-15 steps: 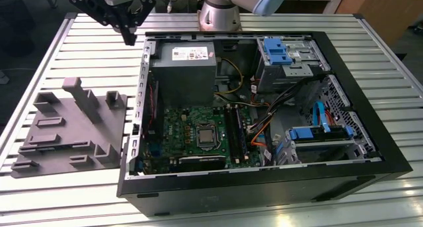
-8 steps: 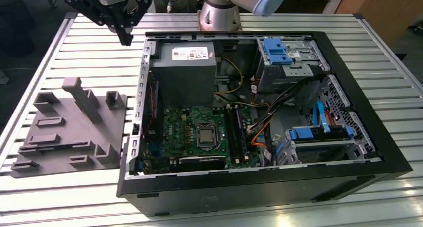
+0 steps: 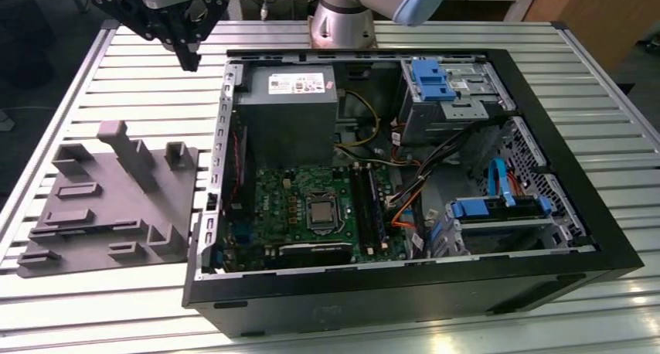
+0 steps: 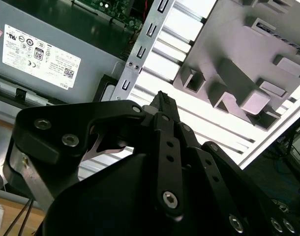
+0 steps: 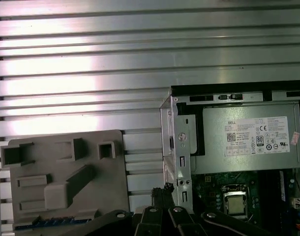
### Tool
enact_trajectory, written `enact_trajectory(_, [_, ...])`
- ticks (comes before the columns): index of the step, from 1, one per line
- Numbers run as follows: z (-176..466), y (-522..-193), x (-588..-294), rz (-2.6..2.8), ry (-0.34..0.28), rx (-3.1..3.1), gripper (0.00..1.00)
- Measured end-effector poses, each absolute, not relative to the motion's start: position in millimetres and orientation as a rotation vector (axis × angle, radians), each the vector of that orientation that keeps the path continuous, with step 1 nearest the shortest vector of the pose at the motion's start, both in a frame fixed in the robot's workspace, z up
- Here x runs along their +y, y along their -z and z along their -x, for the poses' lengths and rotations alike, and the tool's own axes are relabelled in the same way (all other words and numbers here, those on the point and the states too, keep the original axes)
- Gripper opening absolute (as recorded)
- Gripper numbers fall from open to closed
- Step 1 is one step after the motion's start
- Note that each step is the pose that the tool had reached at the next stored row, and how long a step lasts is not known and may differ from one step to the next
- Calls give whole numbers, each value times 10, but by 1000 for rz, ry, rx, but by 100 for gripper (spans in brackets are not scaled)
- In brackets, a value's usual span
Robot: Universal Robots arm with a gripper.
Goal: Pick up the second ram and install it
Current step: 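Reach for the second ram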
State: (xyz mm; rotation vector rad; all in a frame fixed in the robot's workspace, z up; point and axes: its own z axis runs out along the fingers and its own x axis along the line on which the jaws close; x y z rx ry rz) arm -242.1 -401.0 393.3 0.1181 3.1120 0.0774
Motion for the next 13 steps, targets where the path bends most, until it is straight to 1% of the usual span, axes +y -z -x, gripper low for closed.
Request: enact_trajectory(13, [2561, -3933, -4012, -118, -78, 3112, 11])
